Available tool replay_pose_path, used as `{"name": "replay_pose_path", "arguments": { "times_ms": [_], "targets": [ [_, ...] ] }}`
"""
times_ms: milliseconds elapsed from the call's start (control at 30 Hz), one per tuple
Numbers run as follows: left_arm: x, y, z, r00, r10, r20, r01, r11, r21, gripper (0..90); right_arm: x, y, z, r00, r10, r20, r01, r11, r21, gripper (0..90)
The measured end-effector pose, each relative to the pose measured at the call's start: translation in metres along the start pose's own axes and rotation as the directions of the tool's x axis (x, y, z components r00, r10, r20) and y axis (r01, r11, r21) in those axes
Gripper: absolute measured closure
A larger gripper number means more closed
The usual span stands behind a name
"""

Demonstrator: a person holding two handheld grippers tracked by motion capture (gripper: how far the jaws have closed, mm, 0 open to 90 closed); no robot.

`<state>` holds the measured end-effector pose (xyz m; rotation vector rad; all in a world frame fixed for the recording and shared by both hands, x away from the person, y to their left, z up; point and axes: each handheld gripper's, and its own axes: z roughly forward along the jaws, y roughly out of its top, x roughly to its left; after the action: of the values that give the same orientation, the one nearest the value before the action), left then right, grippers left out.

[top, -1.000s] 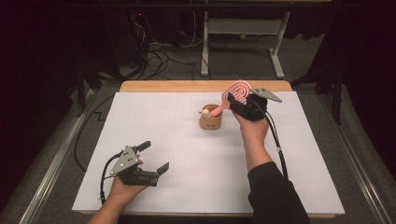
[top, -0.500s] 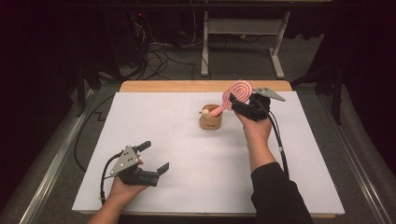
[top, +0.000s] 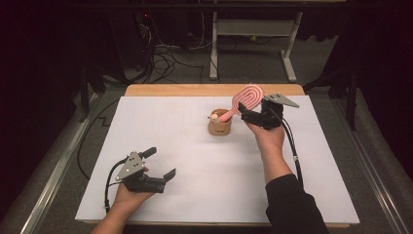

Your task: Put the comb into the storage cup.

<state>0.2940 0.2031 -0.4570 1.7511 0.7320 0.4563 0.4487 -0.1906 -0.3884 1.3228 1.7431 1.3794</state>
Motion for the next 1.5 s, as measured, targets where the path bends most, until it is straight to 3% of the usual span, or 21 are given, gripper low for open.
{"name": "replay_pose_path", "arguments": {
  "times_ms": [67,267,433,967,1300,1500],
  "targets": [
    [0.000,0.000,0.000,1.0000,-0.002,-0.001,0.002,1.0000,-0.003,0.0,-0.001,0.000,-0.001,1.0000,-0.001,0.002,0.001,1.000,0.005,0.0],
    [0.001,0.000,0.000,1.0000,-0.003,0.002,0.003,1.0000,0.001,0.0,-0.002,-0.001,-0.012,0.9998,-0.020,0.005,0.020,1.000,-0.002,0.0],
    [0.004,-0.002,-0.001,0.9997,-0.026,0.001,0.026,0.9997,0.001,0.0,-0.001,-0.007,-0.025,0.9993,-0.035,-0.011,0.035,0.999,-0.012,0.0],
    [0.013,-0.005,-0.006,0.9982,-0.056,-0.019,0.056,0.9984,-0.010,0.0,-0.006,-0.068,-0.056,0.9944,-0.094,-0.046,0.096,0.995,0.023,0.0],
    [0.014,-0.005,-0.008,0.9976,-0.065,-0.023,0.064,0.9978,-0.015,0.0,-0.007,-0.100,-0.100,0.9897,-0.128,-0.064,0.128,0.992,-0.002,0.0],
    [0.017,-0.005,-0.009,0.9971,-0.074,-0.022,0.073,0.9973,-0.010,0.0,-0.011,-0.114,-0.131,0.9823,-0.181,-0.049,0.181,0.983,-0.005,0.0]
  ]
}}
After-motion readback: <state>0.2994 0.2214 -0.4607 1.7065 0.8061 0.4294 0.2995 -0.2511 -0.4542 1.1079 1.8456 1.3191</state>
